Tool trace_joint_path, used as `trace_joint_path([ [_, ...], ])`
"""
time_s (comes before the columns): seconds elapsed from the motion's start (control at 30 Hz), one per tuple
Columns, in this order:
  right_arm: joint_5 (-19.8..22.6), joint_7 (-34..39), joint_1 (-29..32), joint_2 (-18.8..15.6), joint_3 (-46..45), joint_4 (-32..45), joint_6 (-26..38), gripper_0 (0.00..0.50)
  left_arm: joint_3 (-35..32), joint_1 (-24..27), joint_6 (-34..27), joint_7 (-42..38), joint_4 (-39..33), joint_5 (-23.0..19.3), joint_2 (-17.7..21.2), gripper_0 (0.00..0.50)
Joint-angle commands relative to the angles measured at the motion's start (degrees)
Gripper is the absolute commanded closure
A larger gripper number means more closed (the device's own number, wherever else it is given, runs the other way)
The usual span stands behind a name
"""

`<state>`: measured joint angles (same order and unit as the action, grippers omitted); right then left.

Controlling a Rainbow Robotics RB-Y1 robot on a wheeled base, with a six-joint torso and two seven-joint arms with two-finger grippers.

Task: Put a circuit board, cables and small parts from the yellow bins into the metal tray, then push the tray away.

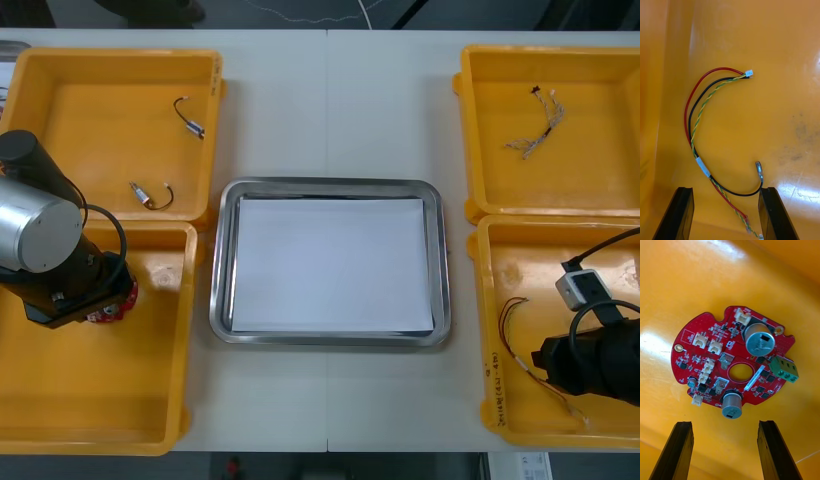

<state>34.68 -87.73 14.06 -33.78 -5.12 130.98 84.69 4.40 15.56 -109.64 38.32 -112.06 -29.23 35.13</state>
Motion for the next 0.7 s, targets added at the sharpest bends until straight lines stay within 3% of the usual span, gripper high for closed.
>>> trace_joint_path([
  [0.03,-1.4,-2.0,1.4,0.6,2.9,-2.0,-4.1,0.0,0.4,1.6,-0.4,-2.0,0.6,0.8,-1.5,0.0],
  [0.7,-6.2,-2.8,2.8,0.3,8.2,-3.6,-6.1,0.0,2.6,2.6,2.8,-3.9,4.0,2.4,-2.8,0.0],
])
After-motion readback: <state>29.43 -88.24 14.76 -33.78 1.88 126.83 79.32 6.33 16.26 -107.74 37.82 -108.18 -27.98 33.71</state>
